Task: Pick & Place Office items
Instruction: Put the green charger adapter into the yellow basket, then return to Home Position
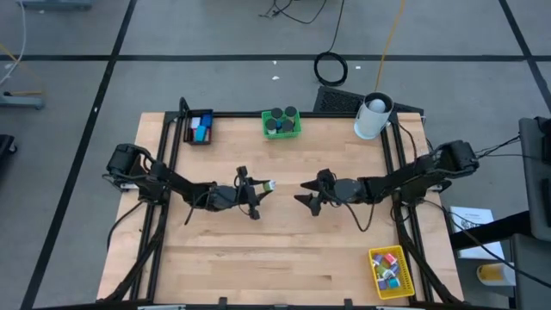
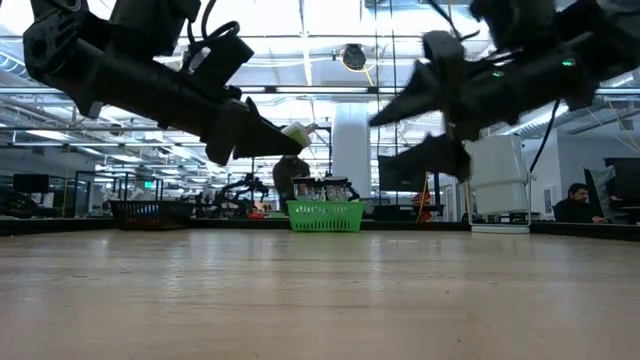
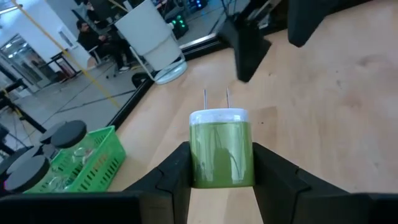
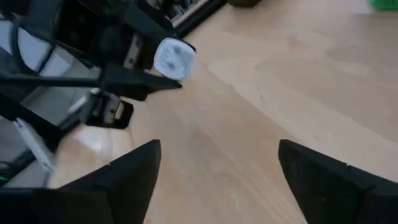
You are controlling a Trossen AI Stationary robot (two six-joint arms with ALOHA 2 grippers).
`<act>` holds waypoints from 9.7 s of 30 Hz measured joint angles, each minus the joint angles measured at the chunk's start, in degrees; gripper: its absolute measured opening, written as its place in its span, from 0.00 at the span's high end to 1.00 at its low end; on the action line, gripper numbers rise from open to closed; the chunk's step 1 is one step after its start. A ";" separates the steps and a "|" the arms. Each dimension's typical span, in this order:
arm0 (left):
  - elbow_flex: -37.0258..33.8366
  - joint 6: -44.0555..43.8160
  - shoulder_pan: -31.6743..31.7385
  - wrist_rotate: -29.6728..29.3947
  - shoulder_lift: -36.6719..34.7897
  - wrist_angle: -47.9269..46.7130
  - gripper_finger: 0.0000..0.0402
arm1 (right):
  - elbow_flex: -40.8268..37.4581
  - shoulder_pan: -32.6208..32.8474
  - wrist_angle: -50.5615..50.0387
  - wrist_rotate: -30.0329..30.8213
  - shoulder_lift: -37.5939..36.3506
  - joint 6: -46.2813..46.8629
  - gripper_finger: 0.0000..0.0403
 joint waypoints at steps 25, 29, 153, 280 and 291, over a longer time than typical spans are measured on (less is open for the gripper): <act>-0.02 -0.33 0.00 1.20 0.00 -1.39 0.66 | 20.58 -8.07 0.15 -13.31 18.23 -3.42 0.17; -0.02 -0.40 0.00 1.20 0.00 -1.66 0.66 | 22.35 -8.09 0.02 -13.27 19.56 -3.41 0.23; -19.87 -12.28 23.82 29.37 -18.08 9.33 0.99 | 19.74 36.12 -92.13 -1.87 -22.22 15.25 0.90; -29.62 -14.12 40.06 41.18 -96.76 -50.36 0.91 | -28.75 -33.82 -37.22 -17.55 -83.85 -42.47 0.99; -29.62 -14.12 40.06 41.18 -96.76 -50.36 0.91 | -28.75 -33.82 -37.20 -17.54 -83.85 -42.47 1.00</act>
